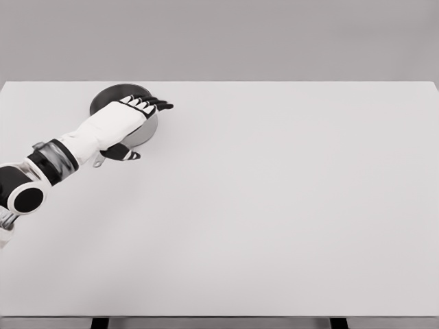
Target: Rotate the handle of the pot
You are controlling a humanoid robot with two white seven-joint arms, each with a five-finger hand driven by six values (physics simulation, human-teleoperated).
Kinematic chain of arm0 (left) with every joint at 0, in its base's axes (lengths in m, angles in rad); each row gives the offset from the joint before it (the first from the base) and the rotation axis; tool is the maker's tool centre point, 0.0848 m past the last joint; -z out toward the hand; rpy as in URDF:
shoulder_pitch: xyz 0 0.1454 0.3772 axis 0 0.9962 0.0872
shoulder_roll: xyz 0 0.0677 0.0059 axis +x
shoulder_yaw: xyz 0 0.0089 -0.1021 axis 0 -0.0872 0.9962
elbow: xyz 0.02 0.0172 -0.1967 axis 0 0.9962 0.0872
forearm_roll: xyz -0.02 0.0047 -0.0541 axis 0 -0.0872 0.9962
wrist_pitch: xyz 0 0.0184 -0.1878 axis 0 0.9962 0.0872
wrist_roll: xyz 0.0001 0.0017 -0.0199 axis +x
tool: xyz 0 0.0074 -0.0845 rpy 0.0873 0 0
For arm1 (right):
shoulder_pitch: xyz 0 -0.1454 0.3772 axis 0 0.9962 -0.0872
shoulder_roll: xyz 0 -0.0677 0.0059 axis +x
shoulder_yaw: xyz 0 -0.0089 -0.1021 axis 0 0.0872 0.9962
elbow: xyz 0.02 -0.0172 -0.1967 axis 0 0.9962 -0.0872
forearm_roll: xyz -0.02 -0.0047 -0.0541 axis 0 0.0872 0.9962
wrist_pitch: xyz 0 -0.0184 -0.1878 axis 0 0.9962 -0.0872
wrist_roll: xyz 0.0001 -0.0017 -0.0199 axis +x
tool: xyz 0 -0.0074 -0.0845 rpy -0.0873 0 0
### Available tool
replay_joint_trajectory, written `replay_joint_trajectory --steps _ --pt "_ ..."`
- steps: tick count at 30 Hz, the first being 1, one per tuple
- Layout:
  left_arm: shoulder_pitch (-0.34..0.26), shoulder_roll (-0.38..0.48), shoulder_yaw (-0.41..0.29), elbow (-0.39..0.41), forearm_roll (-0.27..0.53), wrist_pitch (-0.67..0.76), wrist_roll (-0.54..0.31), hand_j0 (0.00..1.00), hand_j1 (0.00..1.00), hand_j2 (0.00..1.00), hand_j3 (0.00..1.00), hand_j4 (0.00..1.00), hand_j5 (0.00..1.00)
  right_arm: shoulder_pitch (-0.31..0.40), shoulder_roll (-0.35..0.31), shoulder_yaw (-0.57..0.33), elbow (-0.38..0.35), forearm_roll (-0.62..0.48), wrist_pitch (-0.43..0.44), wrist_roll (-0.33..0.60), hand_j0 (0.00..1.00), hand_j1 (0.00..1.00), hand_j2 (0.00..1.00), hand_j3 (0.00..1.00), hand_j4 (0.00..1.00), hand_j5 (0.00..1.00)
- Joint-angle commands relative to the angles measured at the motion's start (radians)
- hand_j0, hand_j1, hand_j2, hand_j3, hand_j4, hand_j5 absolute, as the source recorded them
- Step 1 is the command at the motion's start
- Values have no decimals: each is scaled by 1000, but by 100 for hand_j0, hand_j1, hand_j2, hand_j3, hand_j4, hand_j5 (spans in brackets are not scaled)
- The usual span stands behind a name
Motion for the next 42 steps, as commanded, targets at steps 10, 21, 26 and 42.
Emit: replay_joint_trajectory --steps 10,21,26,42 --pt "-2 3 3 4 -61 36 -4 100 100 100 100 100 100 0 0 0 0 0 0 0 100 100 100 100 100 100" --pt "11 0 -2 3 -114 36 2 100 100 100 100 100 100 0 0 0 0 0 0 0 100 100 100 100 100 100" --pt "11 2 -2 4 -142 34 1 100 100 100 100 100 100 0 0 0 0 0 0 0 100 100 100 100 100 100" --pt "28 -36 -2 45 -145 34 1 100 100 100 100 100 100 0 0 0 0 0 0 0 100 100 100 100 100 100"
